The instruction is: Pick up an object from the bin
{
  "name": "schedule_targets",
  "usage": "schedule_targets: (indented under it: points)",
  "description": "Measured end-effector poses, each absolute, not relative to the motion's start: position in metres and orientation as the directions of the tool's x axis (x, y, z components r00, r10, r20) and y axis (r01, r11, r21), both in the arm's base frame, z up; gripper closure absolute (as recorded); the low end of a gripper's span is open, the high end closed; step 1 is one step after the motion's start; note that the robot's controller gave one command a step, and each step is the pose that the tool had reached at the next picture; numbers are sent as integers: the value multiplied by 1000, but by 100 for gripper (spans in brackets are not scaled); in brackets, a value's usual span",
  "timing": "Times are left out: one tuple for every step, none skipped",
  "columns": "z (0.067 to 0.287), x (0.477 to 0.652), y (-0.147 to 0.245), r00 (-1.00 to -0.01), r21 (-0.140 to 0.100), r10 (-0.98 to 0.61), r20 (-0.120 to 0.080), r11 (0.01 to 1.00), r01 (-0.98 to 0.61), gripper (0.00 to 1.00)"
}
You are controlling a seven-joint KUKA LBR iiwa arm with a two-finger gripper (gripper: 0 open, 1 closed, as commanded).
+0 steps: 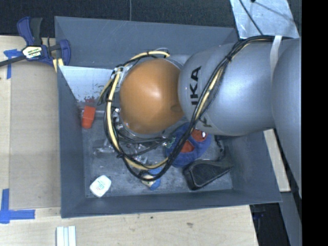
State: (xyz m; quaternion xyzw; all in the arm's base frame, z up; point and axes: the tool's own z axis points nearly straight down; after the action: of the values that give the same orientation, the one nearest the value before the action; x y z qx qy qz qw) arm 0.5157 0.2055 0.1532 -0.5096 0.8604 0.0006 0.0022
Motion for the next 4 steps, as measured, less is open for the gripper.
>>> schedule_targets:
  points:
    - [99,561,65,-630,-2,-777,2,630,-777,0]
    - [80,485,89,-551,5,-835,2,551,-835,0]
    - [82,489,88,-554,-1,-833,-3,554,-833,100]
    - [81,488,87,-554,-1,-833,-2,554,-833,0]
